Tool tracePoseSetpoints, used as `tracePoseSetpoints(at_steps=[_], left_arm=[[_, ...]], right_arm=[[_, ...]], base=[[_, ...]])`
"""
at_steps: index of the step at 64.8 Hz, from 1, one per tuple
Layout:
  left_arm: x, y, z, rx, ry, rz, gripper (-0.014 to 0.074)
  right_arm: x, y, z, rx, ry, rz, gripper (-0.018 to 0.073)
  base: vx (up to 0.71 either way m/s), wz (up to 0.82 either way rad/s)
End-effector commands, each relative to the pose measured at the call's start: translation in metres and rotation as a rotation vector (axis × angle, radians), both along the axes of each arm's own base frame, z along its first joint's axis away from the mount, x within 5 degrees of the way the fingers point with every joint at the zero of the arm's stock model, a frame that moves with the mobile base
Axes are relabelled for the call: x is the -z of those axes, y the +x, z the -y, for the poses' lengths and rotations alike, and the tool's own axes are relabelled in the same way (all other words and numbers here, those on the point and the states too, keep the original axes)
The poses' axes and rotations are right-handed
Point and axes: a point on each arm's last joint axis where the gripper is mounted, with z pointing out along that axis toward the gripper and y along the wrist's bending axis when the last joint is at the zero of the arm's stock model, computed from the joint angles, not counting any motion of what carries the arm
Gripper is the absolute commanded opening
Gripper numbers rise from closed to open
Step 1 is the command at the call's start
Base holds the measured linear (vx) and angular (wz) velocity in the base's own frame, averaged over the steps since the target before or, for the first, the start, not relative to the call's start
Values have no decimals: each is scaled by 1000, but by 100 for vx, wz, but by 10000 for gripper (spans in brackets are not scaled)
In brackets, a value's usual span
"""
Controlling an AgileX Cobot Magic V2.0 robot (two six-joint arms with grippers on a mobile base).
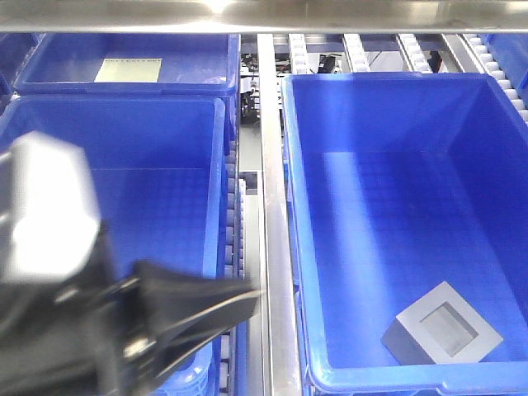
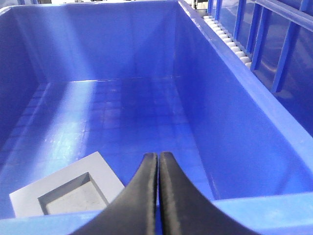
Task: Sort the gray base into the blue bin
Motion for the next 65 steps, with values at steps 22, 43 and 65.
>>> tracePoseSetpoints(at_steps=[22, 43, 65], left_arm=[[5, -37, -60, -27, -175, 82, -8], [23, -59, -94, -26, -253, 131, -8], [29, -63, -100, -26, -267, 140, -8]], right_arm=[[-6, 1, 0, 0, -20, 67, -5], [-6, 1, 0, 0, -20, 67, -5], [-6, 1, 0, 0, -20, 67, -5]], base=[[0, 0], [0, 0], [0, 0]])
